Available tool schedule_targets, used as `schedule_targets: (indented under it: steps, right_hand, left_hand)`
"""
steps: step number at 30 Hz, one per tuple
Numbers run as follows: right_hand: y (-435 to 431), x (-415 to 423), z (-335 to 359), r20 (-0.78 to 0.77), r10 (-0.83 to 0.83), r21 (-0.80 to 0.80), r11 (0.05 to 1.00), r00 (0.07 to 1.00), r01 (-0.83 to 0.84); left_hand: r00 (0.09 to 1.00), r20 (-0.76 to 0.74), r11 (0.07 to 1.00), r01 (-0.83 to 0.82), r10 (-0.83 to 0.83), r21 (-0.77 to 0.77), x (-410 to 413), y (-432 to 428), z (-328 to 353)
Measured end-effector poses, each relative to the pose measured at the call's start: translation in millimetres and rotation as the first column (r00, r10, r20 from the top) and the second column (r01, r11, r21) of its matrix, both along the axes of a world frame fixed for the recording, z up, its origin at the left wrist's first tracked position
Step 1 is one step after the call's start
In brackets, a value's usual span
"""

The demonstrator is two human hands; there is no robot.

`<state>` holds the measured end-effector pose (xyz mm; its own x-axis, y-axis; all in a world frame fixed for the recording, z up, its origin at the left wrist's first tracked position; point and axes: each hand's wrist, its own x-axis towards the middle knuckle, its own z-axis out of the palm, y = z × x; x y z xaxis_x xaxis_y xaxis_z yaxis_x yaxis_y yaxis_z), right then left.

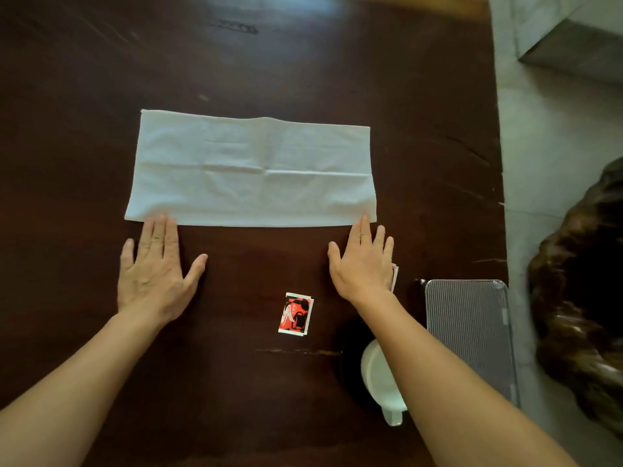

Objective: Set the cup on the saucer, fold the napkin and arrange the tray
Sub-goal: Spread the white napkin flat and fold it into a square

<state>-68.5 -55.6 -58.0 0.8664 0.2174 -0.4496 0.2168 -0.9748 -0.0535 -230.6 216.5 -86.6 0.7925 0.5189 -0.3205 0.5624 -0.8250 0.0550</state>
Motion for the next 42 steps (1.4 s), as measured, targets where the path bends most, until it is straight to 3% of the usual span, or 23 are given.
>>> schedule_targets:
  steps: [5, 7, 11, 14, 19, 23, 26, 32, 36, 42]
  right_hand:
    - [6, 10, 17, 0.284, -0.103, 0.107, 0.991, 0.953, 0.075]
    - [9, 17, 18, 0.326, -0.090, 0.212, 0.977, 0.941, 0.020]
    - [44, -1, 6, 0.029, 0.207, 0.254, 0.945, 0.978, -0.208]
    - [44, -4, -14, -0.103, 0.268, 0.118, 0.959, 0.958, -0.256]
    - [-2, 38, -12, -0.071, 0.083, 0.017, 0.996, 0.994, -0.082]
    - [2, 64, 5, 0.043, -0.180, 0.170, 0.971, 0.983, 0.171]
    - [18, 78, 12, -0.048, -0.424, 0.258, 0.869, 0.904, 0.422]
    - [18, 91, 11, -0.317, -0.639, 0.375, 0.594, 0.700, 0.712]
    - [13, 95, 32, -0.421, -0.626, 0.481, 0.460, 0.657, 0.746]
    - [46, 94, 93, -0.274, -0.477, 0.672, 0.527, 0.835, 0.521]
  left_hand:
    - [0.993, 0.015, 0.993, -0.120, 0.120, -0.016, 24, -27, 14]
    - [0.997, 0.073, 0.999, -0.033, 0.035, -0.034, 34, -42, 14]
    - [0.971, 0.129, 0.974, 0.212, -0.201, -0.077, 53, -69, 2]
    - [0.981, 0.046, 0.976, 0.192, -0.188, -0.105, 53, -68, -7]
    - [0.990, -0.044, 0.987, 0.127, -0.131, -0.096, 39, -61, -4]
    - [0.999, 0.002, 0.993, 0.048, -0.048, -0.109, 49, -78, 0]
    - [0.999, 0.028, 0.995, 0.031, -0.029, -0.090, 48, -81, -4]
    - [0.994, 0.041, 0.992, 0.104, -0.101, -0.066, 45, -81, -7]
    - [0.993, 0.046, 0.992, 0.110, -0.108, -0.054, 41, -88, -4]
    - [0.983, 0.071, 0.983, 0.172, -0.167, -0.068, 42, -109, -1]
